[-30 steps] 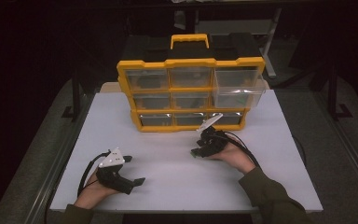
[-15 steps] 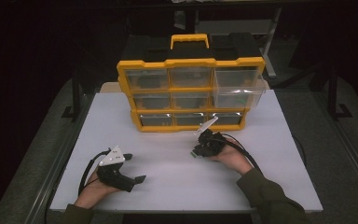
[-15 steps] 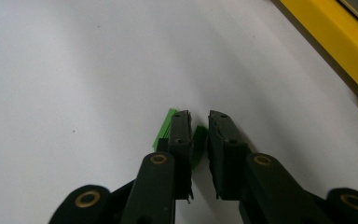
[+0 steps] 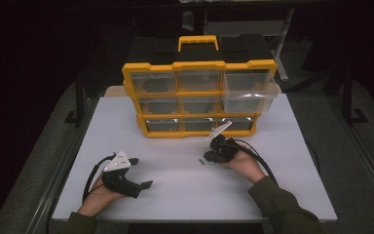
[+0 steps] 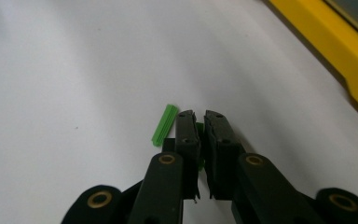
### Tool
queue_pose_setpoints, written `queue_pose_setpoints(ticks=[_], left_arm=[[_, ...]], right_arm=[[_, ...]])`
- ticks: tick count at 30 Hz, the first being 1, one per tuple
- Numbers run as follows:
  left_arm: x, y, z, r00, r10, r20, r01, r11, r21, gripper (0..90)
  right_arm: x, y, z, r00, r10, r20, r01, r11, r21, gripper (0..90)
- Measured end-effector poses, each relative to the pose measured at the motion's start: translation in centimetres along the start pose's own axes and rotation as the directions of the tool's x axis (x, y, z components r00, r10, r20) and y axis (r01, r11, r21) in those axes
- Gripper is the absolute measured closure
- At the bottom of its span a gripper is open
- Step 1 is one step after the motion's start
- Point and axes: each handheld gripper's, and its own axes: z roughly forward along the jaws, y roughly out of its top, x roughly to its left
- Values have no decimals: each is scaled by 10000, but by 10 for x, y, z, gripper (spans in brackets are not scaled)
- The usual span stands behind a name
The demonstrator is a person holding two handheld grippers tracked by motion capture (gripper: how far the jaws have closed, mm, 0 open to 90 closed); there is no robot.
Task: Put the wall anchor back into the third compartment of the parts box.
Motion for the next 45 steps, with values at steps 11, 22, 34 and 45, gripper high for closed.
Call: queue_pose_setpoints(ticks=[11, 22, 34, 45], left_arm=[[-1, -1, -2, 9999, 101, -92, -102, 9999, -35, 22], [-2, -3, -2, 9999, 51, -145, -51, 10000, -13, 22], [-3, -3, -2, 9998, 86, -181, -85, 9999, 90, 23], [-3, -4, -2, 9998, 52, -202, -50, 9999, 106, 23]], right_arm=[[-12, -25, -37, 9964, 837, 104, -835, 9963, -226, 829], [-22, -52, -67, 9855, 1695, 99, -1689, 9846, -453, 829], [-44, -72, -109, 9734, 2288, 143, -2270, 9707, -794, 829], [-58, -67, -147, 9723, 2330, 191, -2307, 9695, -834, 830]])
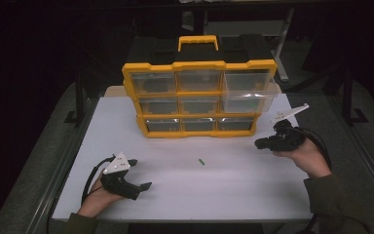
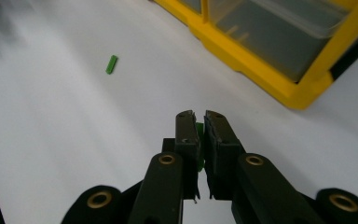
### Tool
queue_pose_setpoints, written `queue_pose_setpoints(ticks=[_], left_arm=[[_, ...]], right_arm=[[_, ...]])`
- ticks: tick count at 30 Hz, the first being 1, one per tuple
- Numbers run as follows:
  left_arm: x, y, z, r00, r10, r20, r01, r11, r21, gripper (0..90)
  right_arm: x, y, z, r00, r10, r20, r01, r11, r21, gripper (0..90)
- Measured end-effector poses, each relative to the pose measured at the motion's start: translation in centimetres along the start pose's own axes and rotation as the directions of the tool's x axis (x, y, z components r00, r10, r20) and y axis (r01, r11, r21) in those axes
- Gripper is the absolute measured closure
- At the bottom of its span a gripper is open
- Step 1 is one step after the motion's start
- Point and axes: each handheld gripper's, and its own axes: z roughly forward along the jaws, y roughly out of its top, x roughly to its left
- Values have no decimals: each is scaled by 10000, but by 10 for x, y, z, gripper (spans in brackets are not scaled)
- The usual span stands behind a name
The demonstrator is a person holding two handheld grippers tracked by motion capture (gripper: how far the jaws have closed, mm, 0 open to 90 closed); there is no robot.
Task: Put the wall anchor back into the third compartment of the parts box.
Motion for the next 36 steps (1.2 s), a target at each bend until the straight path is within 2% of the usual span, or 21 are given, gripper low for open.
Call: queue_pose_setpoints(ticks=[4, 7, 9, 11, 13, 22, 29, 36], left_arm=[[0, -1, 0, 10000, -29, -8, 29, 10000, 39, 23], [-1, -1, 0, 10000, -74, 18, 74, 10000, 16, 23], [0, -1, -1, 10000, 10, -25, -10, 10000, 36, 23], [0, -1, -2, 10000, 59, -44, -58, 10000, 35, 23], [0, -2, -2, 10000, -50, -58, 50, 10000, -7, 23], [0, -2, -4, 9999, -13, -114, 13, 10000, -4, 23], [0, -2, -4, 9999, -58, -84, 58, 10000, 17, 23], [-1, -2, -4, 9999, -105, -47, 105, 9999, 3, 23]], right_arm=[[-2, 7, -15, 10000, -62, 72, 63, 9998, -175, 829], [-3, 11, -21, 9999, -101, 72, 102, 9998, -169, 829], [-4, 18, -32, 9998, -124, 182, 125, 9999, -12, 830], [-4, 20, -35, 9996, -165, 222, 166, 9999, -19, 829], [-5, 25, -45, 9996, -166, 221, 168, 9998, -93, 830], [-8, 48, -81, 9994, -248, 230, 259, 9986, -470, 830], [-6, 64, -105, 9987, -350, 377, 368, 9982, -470, 829], [-3, 83, -132, 9974, -432, 575, 476, 9959, -772, 829]])
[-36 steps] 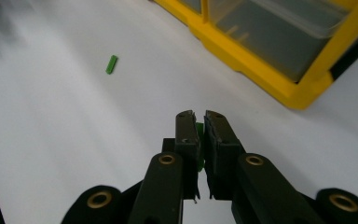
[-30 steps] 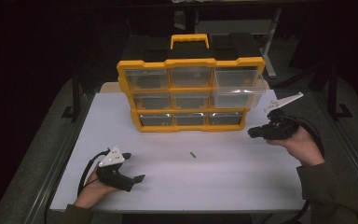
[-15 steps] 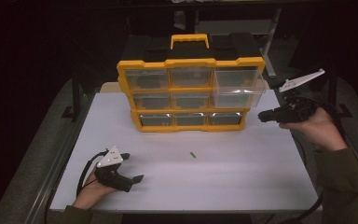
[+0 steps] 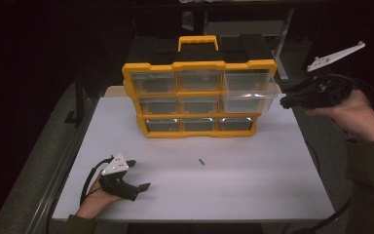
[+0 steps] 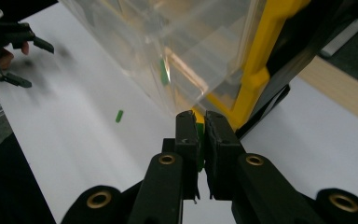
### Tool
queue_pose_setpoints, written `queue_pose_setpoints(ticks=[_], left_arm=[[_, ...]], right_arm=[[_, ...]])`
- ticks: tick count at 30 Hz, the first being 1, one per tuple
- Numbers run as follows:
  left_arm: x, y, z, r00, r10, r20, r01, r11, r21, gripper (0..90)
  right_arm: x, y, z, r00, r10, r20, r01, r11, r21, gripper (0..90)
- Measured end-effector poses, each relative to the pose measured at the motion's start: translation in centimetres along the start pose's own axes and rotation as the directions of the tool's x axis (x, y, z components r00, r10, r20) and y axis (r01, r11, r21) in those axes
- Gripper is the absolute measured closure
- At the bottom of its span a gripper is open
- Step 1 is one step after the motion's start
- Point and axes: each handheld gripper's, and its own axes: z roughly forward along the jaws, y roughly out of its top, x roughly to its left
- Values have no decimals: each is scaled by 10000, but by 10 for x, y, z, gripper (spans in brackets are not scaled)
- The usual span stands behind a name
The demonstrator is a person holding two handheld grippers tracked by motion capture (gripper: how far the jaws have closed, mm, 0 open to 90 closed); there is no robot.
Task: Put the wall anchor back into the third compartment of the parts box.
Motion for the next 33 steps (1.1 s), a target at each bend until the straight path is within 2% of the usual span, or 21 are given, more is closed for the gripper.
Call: queue_pose_setpoints(ticks=[3, 6, 12, 14, 19, 26, 33], left_arm=[[0, 0, 0, 10000, 10, -8, -10, 10000, 34, 23], [0, 0, 0, 10000, 27, -24, -27, 10000, 44, 23], [0, 1, 0, 10000, 94, -6, -94, 9999, 53, 23], [0, 1, 0, 10000, 87, -2, -87, 10000, 31, 23], [-1, 1, 0, 10000, 7, 36, -7, 10000, -33, 23], [-1, 1, 1, 10000, 28, 90, -29, 10000, 80, 23], [-1, 1, 0, 9999, 22, 98, -23, 10000, 50, 23]], right_arm=[[0, 11, -11, 9994, -267, 214, 270, 9996, -130, 829], [0, 23, -22, 9990, -312, 326, 321, 9991, -274, 829], [8, 43, -34, 9989, -383, 282, 396, 9982, -447, 829], [11, 50, -34, 9982, -573, 187, 583, 9967, -569, 829], [20, 65, -27, 9967, -815, 22, 815, 9949, -594, 829], [26, 80, -9, 9946, -1037, -90, 1034, 9940, -358, 827], [28, 84, 15, 9933, -1157, 52, 1154, 9926, 389, 824]])
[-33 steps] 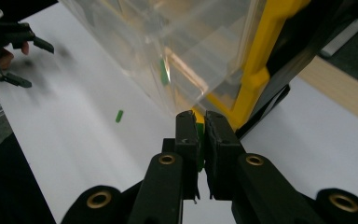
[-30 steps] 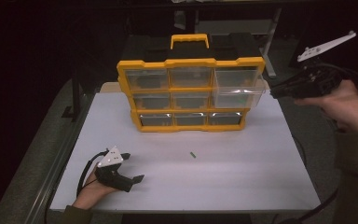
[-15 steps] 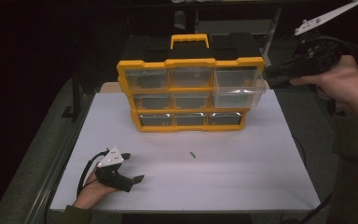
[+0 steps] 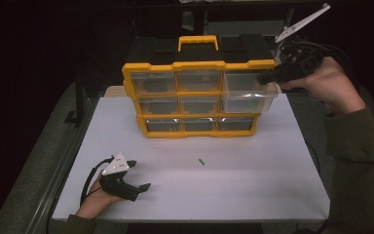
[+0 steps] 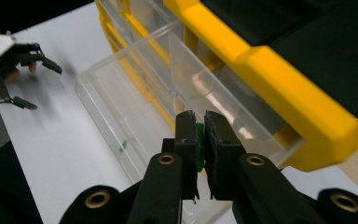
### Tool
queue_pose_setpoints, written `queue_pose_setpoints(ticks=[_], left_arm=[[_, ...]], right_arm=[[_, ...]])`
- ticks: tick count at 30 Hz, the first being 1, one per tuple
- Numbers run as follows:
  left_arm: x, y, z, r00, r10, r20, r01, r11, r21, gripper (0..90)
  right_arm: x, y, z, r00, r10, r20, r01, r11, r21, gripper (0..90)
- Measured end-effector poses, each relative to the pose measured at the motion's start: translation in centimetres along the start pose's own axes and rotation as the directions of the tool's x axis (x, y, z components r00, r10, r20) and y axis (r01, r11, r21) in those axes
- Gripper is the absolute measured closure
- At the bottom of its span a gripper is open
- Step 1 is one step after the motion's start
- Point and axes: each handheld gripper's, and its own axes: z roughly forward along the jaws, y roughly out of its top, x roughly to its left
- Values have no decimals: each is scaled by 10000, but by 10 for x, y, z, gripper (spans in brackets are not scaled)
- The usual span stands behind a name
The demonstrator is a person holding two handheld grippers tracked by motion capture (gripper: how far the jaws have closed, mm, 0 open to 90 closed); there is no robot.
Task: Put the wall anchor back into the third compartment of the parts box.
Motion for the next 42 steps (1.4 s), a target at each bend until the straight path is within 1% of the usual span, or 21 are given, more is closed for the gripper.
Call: queue_pose_setpoints(ticks=[3, 7, 8, 9, 11, 13, 16, 17, 20, 22, 24, 26, 27, 30, 34, 39, 41, 42], left_arm=[[0, 0, 0, 10000, -15, 1, 15, 10000, 3, 23], [0, 0, 0, 10000, 0, -3, 0, 10000, -12, 23], [0, 0, 0, 10000, -4, 4, 4, 10000, -6, 23], [0, 0, 0, 10000, -2, 7, 2, 10000, -13, 23], [0, 0, 0, 10000, 11, -2, -11, 10000, -54, 23], [0, 0, 0, 10000, 0, 0, 0, 10000, -40, 23], [0, 0, 0, 10000, -7, 5, 7, 10000, -12, 23], [0, 0, 0, 10000, -18, 0, 18, 10000, -15, 23], [0, 0, 0, 10000, 6, -4, -6, 10000, 5, 23], [1, 0, 0, 10000, 62, -16, -62, 10000, 55, 23], [0, 0, 0, 10000, -6, -1, 6, 10000, 6, 23], [0, 0, 0, 10000, -11, -7, 11, 10000, 8, 23], [0, 0, 0, 10000, -12, -13, 12, 10000, -13, 23], [0, 0, 1, 10000, -21, -23, 21, 10000, -28, 23], [0, 0, 1, 10000, -3, -21, 3, 10000, 7, 23], [-1, 0, 1, 10000, -12, 18, 12, 10000, 9, 23], [0, 0, 1, 10000, 12, -16, -12, 10000, -19, 23], [-1, 1, 1, 10000, -14, -5, 14, 10000, -46, 23]], right_arm=[[1, 2, 7, 10000, -54, -29, 55, 9996, 265, 824], [1, 2, 13, 9998, -151, -120, 155, 9992, 362, 822], [1, 2, 14, 9999, -104, -106, 108, 9992, 376, 822], [1, 1, 14, 9999, -4, -144, 10, 9991, 431, 818], [0, 1, 14, 10000, -53, -66, 55, 9993, 368, 780], [0, 1, 12, 10000, 58, 45, -59, 9997, 230, 794], [0, 2, 4, 9999, 108, 105, -108, 9999, 35, 867], [0, 2, 1, 9998, 148, 164, -146, 9998, -103, 883], [-2, 0, -8, 9995, 225, 222, -220, 9995, -247, 885], [-4, -3, -14, 9990, 278, 354, -268, 9992, -302, 885], [-6, -6, -18, 9986, 372, 376, -359, 9988, -343, 885], [-8, -10, -21, 9984, 343, 449, -328, 9989, -328, 885], [-9, -13, -23, 9977, 462, 497, -446, 9985, -327, 885], [-12, -19, -27, 9973, 538, 509, -519, 9979, -379, 885], [-16, -30, -29, 9950, 771, 637, -751, 9966, -336, 885], [-20, -47, -24, 9929, 963, 696, -950, 9952, -214, 885], [-21, -50, -22, 9932, 936, 688, -924, 9955, -210, 885], [-21, -60, -16, 9935, 945, 643, -933, 9954, -207, 885]])
